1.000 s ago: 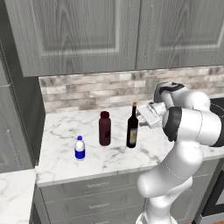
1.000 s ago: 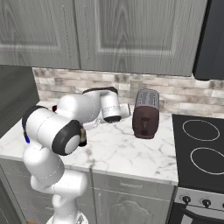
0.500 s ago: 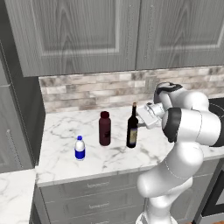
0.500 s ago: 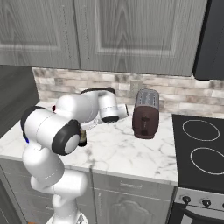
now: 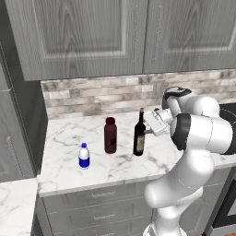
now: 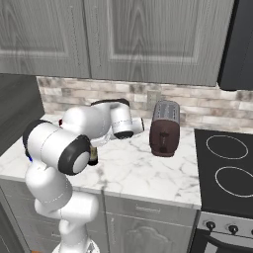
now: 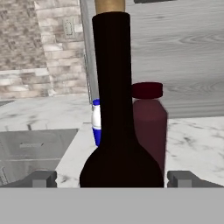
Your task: Place the drinks on the dining counter in a tight cluster.
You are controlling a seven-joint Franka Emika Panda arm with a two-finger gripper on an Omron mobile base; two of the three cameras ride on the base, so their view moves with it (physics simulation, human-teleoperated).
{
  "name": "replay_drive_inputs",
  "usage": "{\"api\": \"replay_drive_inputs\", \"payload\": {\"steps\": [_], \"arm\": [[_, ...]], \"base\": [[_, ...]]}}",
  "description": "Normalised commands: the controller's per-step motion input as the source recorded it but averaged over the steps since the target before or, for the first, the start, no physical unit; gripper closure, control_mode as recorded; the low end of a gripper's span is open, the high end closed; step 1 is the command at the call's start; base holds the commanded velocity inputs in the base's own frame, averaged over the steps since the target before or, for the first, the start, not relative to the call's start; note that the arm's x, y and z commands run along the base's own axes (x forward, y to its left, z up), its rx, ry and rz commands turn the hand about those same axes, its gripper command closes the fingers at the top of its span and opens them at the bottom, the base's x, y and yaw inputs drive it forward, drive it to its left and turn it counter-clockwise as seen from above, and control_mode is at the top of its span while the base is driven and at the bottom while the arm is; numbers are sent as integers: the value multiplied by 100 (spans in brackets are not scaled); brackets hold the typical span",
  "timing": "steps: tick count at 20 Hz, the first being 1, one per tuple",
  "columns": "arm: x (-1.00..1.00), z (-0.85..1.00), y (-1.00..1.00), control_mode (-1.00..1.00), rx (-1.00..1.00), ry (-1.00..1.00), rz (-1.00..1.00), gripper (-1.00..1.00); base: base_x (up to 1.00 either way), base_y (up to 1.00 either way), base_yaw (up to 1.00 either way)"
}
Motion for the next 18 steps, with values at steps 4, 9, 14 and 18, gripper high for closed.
{"api": "replay_drive_inputs", "payload": {"steps": [4,9,14,18], "arm": [[0,0,0,-100,0,0,0,-100],[0,0,0,-100,0,0,0,100],[0,0,0,-100,0,0,0,100],[0,0,0,-100,0,0,0,100]], "base": [[0,0,0],[0,0,0],[0,0,0],[0,0,0]]}}
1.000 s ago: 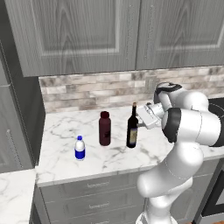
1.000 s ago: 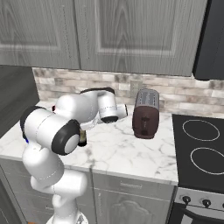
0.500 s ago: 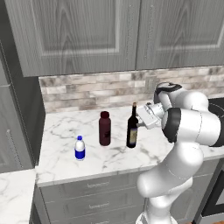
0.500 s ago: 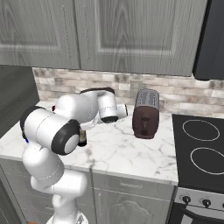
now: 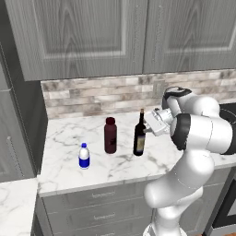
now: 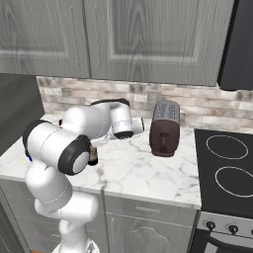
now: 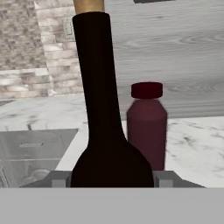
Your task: Place the drinks on the dining counter in a tight cluster.
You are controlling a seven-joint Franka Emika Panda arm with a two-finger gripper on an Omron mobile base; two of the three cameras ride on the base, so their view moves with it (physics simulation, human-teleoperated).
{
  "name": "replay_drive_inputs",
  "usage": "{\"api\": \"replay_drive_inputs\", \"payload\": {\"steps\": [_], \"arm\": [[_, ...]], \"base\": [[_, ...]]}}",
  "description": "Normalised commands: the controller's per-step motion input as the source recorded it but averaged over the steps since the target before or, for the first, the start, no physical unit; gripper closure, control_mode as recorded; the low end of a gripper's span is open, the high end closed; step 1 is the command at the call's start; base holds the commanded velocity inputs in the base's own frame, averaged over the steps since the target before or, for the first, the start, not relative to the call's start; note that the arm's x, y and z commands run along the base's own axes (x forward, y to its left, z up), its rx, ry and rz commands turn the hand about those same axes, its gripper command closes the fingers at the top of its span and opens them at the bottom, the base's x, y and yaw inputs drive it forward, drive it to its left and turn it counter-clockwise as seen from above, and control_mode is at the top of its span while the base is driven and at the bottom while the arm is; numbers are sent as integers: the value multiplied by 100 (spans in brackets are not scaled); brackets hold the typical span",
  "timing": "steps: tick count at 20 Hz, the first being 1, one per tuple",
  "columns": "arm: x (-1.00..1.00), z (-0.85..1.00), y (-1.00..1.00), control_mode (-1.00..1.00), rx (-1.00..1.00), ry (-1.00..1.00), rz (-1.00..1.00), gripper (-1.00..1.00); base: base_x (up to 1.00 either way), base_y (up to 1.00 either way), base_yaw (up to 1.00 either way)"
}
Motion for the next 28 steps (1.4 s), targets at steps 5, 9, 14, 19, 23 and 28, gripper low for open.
{"api": "replay_drive_inputs", "payload": {"steps": [5,9,14,19,23,28], "arm": [[-10,5,-1,-100,0,-2,-1,100],[-34,43,-3,-100,0,0,-4,100],[-45,61,0,-100,0,0,-5,100],[-43,53,0,-100,-2,5,-6,100],[-47,17,0,-100,-1,1,-6,100],[-53,14,0,-100,0,0,-5,100]], "base": [[0,0,0],[0,0,0],[0,0,0],[0,0,0],[0,0,0],[0,0,0]]}}
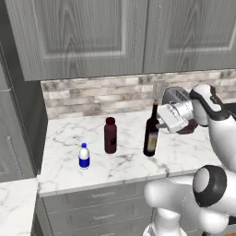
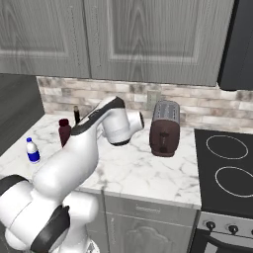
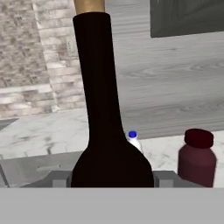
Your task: Place the drinks on the dining counter in a tight cluster.
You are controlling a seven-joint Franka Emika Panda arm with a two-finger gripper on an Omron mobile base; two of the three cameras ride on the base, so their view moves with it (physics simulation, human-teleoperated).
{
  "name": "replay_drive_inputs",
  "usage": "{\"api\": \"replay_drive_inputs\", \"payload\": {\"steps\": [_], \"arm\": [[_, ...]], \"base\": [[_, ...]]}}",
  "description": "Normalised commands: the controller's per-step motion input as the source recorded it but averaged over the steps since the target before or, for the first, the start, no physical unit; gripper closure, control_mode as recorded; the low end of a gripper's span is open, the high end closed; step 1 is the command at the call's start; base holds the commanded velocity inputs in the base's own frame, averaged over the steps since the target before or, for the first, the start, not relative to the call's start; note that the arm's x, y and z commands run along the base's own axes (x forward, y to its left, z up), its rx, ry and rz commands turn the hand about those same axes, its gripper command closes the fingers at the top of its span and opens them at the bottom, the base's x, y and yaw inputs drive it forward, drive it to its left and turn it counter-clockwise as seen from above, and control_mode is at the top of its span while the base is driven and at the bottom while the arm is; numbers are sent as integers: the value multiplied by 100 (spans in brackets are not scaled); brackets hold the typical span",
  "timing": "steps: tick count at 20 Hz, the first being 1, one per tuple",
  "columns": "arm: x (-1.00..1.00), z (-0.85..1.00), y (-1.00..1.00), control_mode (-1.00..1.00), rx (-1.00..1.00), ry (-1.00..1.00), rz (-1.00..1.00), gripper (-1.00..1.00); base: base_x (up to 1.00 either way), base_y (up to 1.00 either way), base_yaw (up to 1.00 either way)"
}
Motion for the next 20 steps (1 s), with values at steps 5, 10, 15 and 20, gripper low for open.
{"api": "replay_drive_inputs", "payload": {"steps": [5,10,15,20], "arm": [[-38,35,0,-100,-1,0,-4,100],[-24,45,0,-100,-3,0,-4,100],[-6,14,0,-100,0,0,-1,100],[0,0,0,-100,0,0,0,100]], "base": [[0,0,0],[0,0,0],[0,0,0],[0,0,0]]}}
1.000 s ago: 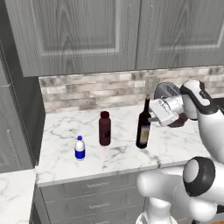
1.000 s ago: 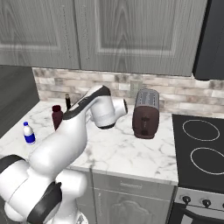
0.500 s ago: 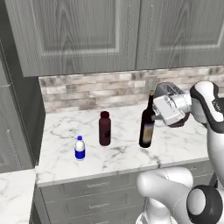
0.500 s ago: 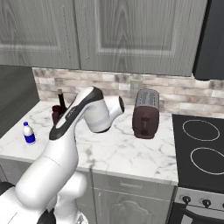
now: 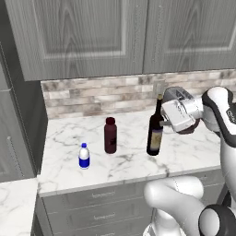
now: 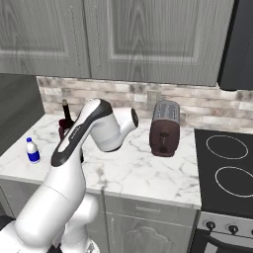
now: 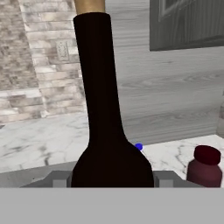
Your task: Place the drinks on the dining counter in a tight cluster.
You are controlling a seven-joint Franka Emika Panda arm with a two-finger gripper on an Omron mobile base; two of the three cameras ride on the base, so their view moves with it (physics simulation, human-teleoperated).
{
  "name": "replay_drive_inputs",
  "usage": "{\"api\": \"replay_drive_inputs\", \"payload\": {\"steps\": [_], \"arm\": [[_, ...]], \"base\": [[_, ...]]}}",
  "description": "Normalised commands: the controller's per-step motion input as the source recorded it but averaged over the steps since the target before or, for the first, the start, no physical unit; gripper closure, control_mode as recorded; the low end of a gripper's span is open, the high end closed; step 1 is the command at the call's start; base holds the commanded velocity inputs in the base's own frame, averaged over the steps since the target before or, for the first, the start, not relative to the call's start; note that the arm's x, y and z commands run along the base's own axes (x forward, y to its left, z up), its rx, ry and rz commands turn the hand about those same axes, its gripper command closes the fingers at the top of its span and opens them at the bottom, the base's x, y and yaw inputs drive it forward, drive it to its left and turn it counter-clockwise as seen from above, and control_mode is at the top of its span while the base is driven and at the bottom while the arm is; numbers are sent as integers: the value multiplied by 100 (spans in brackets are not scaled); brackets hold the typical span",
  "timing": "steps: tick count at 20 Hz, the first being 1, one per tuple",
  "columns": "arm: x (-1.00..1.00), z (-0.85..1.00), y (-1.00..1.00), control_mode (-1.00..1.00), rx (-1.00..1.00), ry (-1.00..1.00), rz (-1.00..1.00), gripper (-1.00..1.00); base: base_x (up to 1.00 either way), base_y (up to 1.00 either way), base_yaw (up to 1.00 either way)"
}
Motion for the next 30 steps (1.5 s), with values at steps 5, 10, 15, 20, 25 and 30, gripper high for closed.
{"api": "replay_drive_inputs", "payload": {"steps": [5,10,15,20,25,30], "arm": [[0,0,0,-100,0,0,0,100],[-11,0,-2,100,0,0,-1,100],[0,0,0,100,0,0,0,100],[0,0,0,100,0,0,0,100],[0,0,0,100,0,0,0,100],[0,0,0,100,0,0,0,100]], "base": [[0,0,0],[-33,-12,-6],[-100,-40,-21],[-85,-45,-20],[-34,-59,-15],[-4,-68,-57]]}}
